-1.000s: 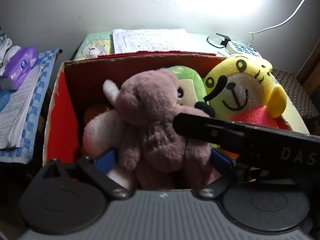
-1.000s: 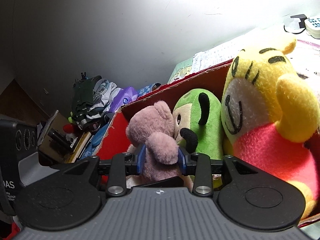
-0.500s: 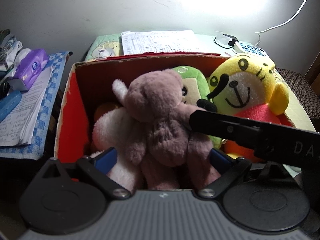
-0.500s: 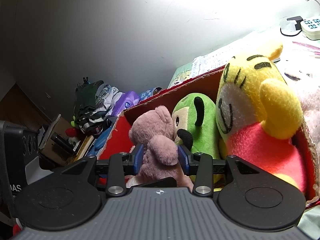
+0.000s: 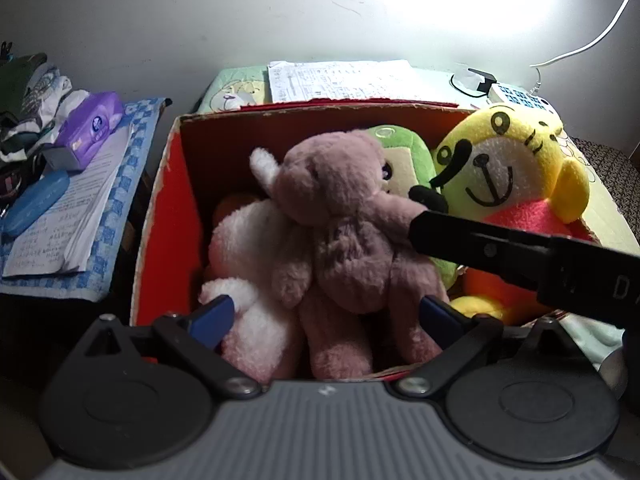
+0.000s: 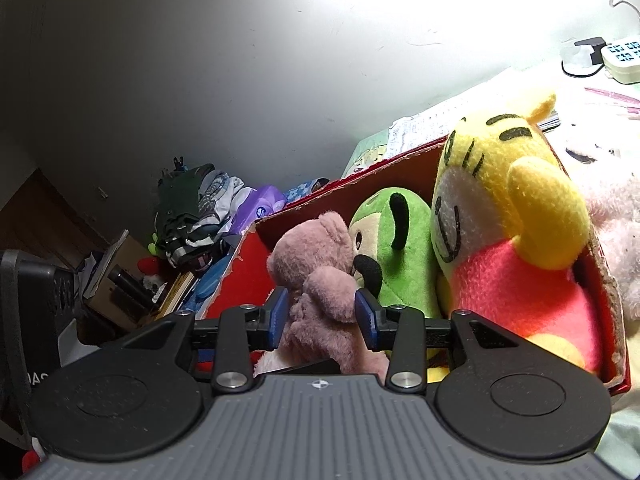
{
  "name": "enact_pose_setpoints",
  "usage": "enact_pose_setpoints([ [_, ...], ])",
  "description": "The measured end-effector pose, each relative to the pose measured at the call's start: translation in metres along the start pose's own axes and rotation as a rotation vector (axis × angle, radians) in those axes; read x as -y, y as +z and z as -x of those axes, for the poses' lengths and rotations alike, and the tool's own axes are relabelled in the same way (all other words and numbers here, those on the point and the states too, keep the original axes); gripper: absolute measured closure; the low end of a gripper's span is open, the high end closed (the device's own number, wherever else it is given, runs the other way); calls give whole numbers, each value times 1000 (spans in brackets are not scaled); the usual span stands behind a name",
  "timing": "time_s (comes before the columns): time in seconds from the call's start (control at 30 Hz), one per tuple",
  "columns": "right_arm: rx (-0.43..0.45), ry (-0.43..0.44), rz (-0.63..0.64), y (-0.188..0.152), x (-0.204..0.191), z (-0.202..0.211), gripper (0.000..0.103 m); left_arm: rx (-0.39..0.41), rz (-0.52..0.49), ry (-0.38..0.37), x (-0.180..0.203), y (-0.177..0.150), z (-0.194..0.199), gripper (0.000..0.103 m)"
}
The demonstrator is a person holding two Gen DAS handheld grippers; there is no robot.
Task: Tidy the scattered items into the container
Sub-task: 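Open the right gripper and release the teddy bear in the box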
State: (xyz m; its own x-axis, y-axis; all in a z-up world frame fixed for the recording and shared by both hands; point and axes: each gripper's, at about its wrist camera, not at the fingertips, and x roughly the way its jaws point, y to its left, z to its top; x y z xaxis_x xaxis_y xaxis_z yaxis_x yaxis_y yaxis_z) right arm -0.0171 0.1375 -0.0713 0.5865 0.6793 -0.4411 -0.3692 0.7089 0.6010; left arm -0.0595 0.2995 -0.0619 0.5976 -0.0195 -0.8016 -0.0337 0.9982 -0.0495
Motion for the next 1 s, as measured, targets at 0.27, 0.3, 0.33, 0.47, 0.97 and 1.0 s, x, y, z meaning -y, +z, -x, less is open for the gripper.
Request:
enact_pose_setpoints([
  [0.27, 14, 0, 15, -3, -4, 9, 62, 12, 20, 37, 5, -2, 9, 4],
  [0.3, 15, -2, 17, -3, -4, 10, 62, 16, 19, 44, 6, -3, 11, 4],
  [0.33, 17, -5, 20, -3, -4, 11, 62, 21, 19, 49, 7, -3, 13, 4],
  [0.47, 23, -10, 30, -4, -5, 18, 62, 42, 26, 63, 11, -2, 22, 4],
  [0.97, 36, -18, 10, -9, 3, 45, 62, 55, 60, 138, 29, -8, 40, 4],
  [1.0, 39, -18, 13, -9, 3, 47, 62, 56, 62, 143, 30, -8, 42, 4],
])
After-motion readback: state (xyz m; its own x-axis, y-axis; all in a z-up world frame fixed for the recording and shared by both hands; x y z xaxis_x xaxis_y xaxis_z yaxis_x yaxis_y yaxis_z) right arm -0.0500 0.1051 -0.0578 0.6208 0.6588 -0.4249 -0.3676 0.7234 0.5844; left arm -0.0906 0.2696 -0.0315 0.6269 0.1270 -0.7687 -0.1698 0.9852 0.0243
